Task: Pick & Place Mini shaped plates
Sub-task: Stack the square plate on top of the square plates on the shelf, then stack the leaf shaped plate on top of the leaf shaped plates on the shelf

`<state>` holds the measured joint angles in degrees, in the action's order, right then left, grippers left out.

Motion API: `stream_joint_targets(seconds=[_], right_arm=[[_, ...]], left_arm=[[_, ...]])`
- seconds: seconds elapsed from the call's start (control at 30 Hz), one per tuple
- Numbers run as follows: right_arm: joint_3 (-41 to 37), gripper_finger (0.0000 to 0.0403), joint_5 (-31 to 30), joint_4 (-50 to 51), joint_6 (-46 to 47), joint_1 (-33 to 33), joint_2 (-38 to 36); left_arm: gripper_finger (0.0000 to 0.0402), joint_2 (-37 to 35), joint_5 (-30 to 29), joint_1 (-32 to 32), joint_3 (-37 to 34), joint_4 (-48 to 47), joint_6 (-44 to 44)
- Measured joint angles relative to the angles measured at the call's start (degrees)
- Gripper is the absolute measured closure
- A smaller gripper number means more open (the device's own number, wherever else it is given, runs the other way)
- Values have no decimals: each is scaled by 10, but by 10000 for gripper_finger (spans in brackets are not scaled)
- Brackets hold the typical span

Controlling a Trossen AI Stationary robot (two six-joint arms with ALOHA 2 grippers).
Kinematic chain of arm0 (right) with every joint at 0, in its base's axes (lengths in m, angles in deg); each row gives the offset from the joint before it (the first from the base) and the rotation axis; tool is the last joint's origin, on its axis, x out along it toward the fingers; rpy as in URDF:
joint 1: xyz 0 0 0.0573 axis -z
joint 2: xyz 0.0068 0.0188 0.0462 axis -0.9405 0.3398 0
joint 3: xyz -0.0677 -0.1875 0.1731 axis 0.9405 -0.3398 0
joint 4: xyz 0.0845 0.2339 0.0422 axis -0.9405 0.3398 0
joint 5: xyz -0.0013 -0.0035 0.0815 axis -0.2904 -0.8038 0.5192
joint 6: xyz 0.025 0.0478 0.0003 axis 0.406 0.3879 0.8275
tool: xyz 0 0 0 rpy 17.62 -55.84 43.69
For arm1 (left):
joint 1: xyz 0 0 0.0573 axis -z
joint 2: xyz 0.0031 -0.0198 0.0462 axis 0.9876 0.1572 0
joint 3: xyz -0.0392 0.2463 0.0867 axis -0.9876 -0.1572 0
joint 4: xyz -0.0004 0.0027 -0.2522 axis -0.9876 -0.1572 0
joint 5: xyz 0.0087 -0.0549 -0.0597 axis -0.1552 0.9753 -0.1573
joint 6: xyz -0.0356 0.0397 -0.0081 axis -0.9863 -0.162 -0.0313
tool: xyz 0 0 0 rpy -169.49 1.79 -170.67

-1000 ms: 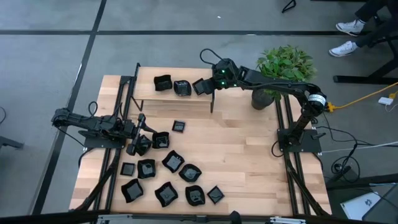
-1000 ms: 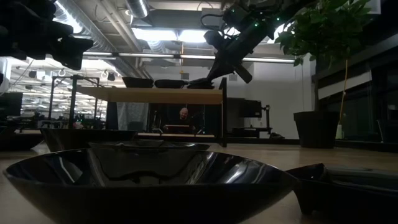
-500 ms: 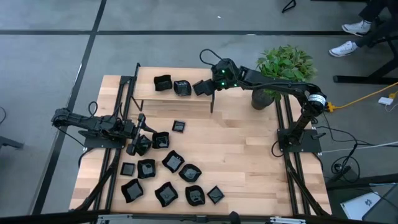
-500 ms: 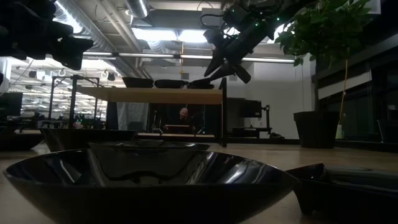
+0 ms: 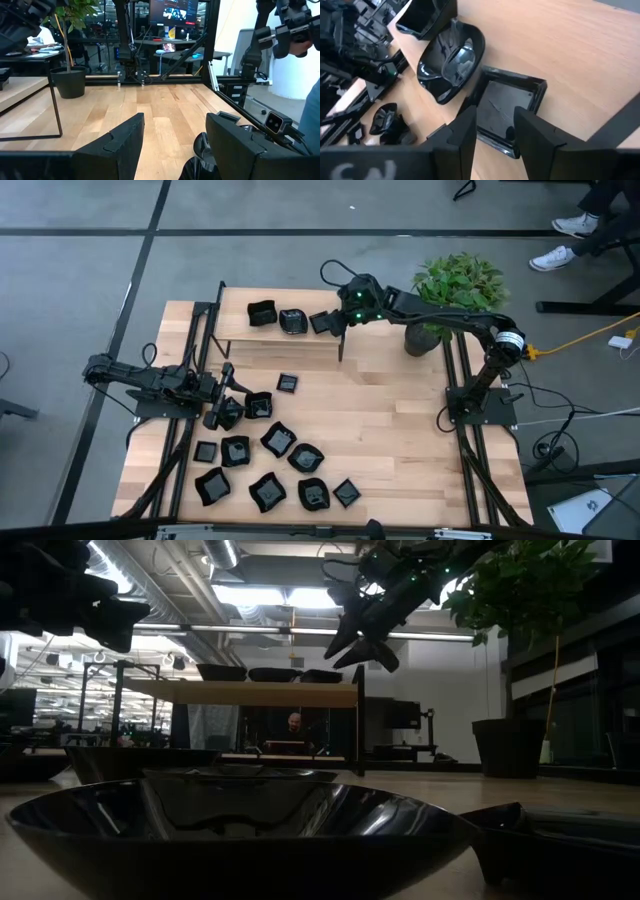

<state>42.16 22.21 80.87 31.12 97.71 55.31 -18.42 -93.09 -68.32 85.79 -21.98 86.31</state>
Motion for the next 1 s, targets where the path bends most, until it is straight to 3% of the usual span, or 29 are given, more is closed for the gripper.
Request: stream_joint_targets(seconds=[0.4,1.0], right_arm=[[0,272,-2,16,-44,-10,-31],[0,272,-1,37,-77,-136,-33]], left_arm=[[194,0,0,0,0,0,0],[194,0,0,0,0,0,0]])
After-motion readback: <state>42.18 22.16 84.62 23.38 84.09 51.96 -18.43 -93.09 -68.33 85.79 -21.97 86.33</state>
